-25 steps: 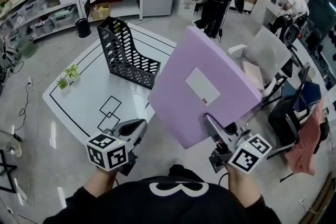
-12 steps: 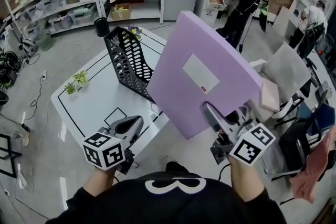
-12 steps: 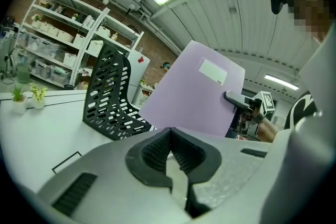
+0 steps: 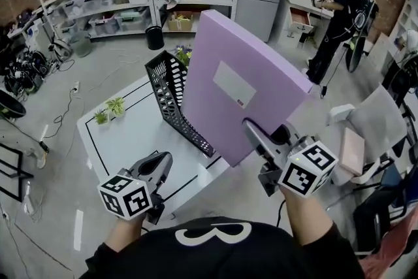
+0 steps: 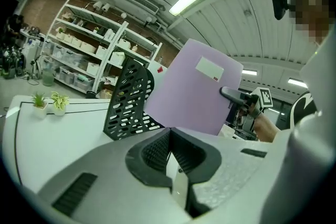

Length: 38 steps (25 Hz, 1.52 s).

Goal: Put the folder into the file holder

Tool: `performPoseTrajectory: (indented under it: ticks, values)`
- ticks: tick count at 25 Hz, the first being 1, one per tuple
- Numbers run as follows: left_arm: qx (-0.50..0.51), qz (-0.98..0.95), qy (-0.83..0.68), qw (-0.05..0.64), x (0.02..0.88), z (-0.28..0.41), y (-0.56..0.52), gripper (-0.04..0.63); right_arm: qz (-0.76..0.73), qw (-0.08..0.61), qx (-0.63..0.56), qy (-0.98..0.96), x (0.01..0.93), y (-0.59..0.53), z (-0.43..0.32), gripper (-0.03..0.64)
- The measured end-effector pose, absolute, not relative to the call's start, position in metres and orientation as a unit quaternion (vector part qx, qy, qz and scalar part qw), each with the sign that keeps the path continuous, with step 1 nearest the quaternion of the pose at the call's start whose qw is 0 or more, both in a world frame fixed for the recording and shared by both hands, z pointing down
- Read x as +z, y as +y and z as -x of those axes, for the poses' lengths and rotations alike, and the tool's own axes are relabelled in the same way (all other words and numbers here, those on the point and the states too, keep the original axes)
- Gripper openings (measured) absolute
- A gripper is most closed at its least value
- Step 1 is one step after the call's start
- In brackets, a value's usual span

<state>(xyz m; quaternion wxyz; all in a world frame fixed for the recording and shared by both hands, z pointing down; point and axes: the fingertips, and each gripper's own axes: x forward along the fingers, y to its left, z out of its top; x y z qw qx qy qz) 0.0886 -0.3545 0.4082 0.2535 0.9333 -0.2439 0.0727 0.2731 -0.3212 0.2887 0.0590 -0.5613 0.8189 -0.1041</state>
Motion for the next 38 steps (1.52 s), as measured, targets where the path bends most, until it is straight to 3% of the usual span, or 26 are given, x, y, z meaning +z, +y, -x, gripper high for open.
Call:
performPoseTrajectory:
  ticks: [17, 38]
  values:
    - [0.037, -0.896, -0.371, 0.243, 0.406, -0.054, -0.378, 0.006, 0.500, 0.004, -0.071, 0.863, 0.308, -0.413, -0.241, 0.155]
    - [0.021, -0.850, -0.444, 0.283, 0.463, -0.036, -0.364, 0.005, 0.481, -0.002, -0.052, 0.875, 0.348, -0.445, -0.229, 0.155]
